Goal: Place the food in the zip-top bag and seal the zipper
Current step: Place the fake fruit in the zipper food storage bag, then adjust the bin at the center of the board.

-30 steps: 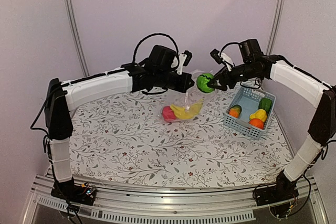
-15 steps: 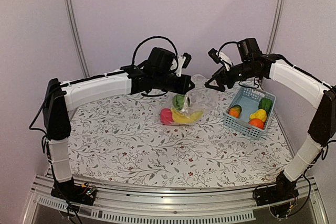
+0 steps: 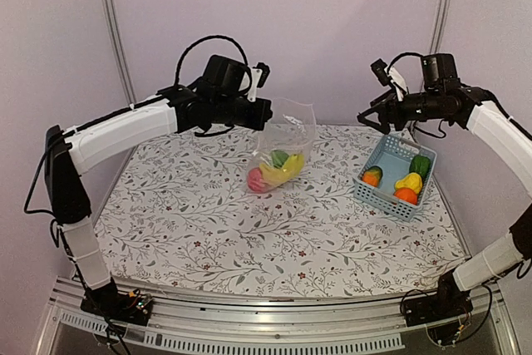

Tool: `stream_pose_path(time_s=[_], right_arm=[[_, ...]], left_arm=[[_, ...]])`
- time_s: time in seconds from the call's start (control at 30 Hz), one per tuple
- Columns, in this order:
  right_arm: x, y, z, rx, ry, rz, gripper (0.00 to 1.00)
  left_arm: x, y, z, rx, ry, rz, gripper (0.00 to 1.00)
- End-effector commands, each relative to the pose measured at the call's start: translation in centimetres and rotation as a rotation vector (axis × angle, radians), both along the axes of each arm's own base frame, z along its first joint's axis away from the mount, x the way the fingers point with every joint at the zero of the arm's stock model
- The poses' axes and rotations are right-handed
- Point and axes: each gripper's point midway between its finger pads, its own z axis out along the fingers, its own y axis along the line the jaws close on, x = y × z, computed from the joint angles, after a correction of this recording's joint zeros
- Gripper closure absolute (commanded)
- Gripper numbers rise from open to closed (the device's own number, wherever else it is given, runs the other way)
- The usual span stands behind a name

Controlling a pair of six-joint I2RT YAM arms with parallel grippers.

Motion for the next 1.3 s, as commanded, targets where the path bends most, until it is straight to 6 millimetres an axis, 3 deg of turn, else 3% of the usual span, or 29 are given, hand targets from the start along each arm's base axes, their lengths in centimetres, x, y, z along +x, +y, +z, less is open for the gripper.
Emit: stream_pose_path(time_s=[0.0, 0.17, 0.33, 0.5, 0.77, 0.97, 1.03, 1.27], right_arm=[[1.2, -5.1, -3.8, -0.034, 0.076, -0.124, 0.21], [2.1, -10.3, -7.3, -0.038, 0.167, -0.258, 0.21], [2.4, -14.0, -11.5, -0.115, 0.246, -0.382, 0.21], [2.3, -16.0, -15.4, -0.15, 0.344, -0.439, 0.22], [2.9, -13.7, -17.8, -0.049, 0.484, -0.346, 0.25], [3.1, -10.3, -19.1, -0.027, 0.572, -0.203, 0.26], [2.4, -8.0, -19.7, -0.064, 0.573, -0.134, 0.27], [1.3, -5.0, -22.1, -0.137, 0.614, -0.048, 0.28]], left_arm=[[0.2, 4.1, 1.9, 0.174, -0.098, 0.076, 1.0], [-0.1, 4.2, -0.1, 0.236, -0.06, 0.048, 1.0], [-0.9, 1.2, -4.1, 0.206, 0.049, -0.042, 1.0], [-1.1, -1.3, -6.5, 0.181, 0.084, -0.094, 1.0], [-1.4, -2.8, -8.3, 0.186, 0.111, -0.122, 1.0], [-1.8, -2.2, -8.3, 0.188, 0.109, -0.115, 1.0], [-1.9, -1.8, -8.4, 0.188, 0.105, -0.105, 1.0], [-2.1, -1.2, -8.8, 0.2, 0.106, -0.089, 1.0]])
